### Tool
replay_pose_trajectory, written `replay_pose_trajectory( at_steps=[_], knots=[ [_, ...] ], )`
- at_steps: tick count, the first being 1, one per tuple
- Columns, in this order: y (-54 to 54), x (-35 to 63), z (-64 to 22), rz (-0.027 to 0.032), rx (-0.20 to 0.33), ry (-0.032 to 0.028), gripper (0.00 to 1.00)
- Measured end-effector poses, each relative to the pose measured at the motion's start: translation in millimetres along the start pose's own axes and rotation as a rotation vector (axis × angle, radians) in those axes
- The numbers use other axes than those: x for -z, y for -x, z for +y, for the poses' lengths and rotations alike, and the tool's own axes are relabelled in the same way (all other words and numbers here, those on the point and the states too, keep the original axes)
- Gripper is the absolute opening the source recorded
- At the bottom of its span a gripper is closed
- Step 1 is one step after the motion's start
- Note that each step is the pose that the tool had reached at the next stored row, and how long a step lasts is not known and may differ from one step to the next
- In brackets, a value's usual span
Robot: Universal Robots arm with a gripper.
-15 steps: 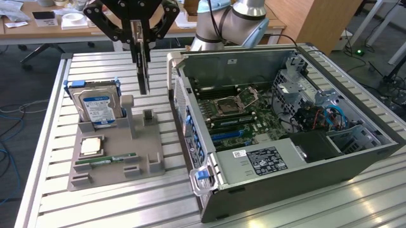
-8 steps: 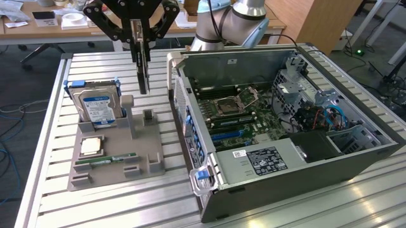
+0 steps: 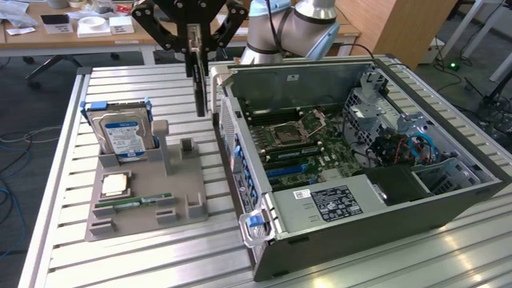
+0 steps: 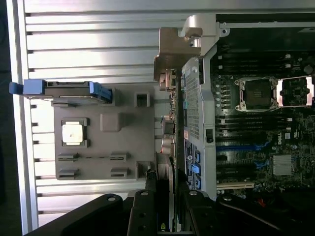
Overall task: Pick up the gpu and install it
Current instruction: 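Pick up the gpu and move the gpu toward the slot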
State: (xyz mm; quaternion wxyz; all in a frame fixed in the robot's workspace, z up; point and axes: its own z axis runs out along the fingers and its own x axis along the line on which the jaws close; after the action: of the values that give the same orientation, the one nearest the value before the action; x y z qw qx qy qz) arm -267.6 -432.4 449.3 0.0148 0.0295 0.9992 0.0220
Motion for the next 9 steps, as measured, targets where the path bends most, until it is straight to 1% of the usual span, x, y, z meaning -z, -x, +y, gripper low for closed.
replay_pose_trajectory(
  at_steps=[9],
  knots=[
    [25.7, -0.8, 1.5, 0.0, 0.0, 0.0, 0.26]
  ],
)
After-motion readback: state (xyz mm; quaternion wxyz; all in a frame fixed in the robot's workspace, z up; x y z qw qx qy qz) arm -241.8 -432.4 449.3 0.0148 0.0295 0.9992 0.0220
